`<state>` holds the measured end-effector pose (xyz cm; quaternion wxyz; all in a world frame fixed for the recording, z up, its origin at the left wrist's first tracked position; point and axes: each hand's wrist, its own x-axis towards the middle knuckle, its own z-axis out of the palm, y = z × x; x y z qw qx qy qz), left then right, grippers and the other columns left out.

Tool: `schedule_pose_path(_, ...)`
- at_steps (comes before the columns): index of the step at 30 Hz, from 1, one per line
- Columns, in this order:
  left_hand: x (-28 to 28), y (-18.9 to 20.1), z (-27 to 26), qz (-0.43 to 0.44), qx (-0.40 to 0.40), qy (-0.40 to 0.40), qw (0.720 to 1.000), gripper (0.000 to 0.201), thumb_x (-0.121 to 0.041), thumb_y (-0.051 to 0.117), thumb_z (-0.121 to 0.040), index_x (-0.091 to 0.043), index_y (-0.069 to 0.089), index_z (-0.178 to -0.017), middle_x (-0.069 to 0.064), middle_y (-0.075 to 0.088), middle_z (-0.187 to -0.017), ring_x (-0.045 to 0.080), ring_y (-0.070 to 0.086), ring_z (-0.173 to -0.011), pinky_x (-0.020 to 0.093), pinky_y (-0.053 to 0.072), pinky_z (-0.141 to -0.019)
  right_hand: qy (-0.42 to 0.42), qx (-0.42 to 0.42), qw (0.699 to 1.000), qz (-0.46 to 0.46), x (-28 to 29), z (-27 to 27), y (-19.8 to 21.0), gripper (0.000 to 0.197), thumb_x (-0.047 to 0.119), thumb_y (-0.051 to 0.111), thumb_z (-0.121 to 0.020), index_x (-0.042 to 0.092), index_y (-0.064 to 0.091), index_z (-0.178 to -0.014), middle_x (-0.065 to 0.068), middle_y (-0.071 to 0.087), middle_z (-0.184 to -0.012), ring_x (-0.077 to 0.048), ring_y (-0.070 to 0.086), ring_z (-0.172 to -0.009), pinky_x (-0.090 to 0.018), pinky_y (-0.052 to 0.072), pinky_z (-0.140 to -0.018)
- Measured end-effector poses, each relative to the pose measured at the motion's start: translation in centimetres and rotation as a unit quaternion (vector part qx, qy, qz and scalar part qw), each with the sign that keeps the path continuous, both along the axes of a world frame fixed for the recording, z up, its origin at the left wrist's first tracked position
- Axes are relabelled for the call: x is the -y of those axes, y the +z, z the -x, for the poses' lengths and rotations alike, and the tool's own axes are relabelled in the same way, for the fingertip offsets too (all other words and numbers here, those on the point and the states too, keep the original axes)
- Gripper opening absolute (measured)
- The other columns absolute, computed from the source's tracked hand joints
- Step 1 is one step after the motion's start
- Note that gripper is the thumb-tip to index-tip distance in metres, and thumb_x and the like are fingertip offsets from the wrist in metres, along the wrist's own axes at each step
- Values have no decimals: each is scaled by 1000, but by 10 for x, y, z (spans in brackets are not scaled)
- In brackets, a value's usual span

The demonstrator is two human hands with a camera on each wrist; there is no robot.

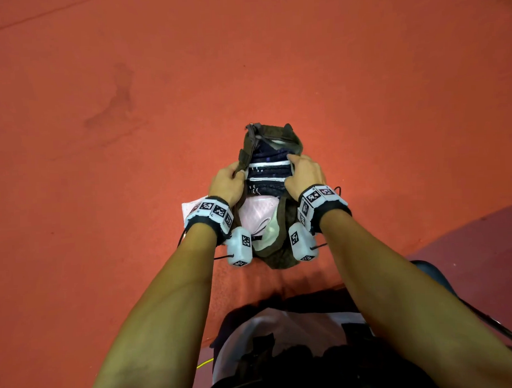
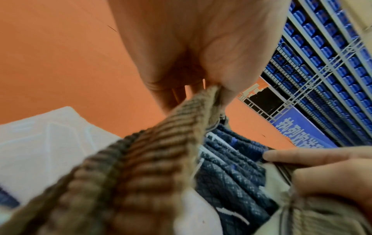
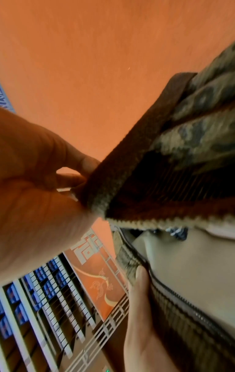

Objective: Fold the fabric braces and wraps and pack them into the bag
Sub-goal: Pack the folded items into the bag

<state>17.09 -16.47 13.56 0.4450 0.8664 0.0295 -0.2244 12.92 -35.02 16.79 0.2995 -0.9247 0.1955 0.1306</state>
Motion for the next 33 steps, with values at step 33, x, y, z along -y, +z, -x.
schedule_pose_path(33, 8, 39, 38, 80, -31, -38, 996, 30, -5, 44, -100, -16, 61, -123, 2, 66, -79, 21, 65, -64, 26, 53, -50, -6, -51, 997, 62, -2, 38, 39, 31, 4, 50, -88, 10, 69, -112, -19, 68, -103, -36, 59, -82, -35, 50, -69)
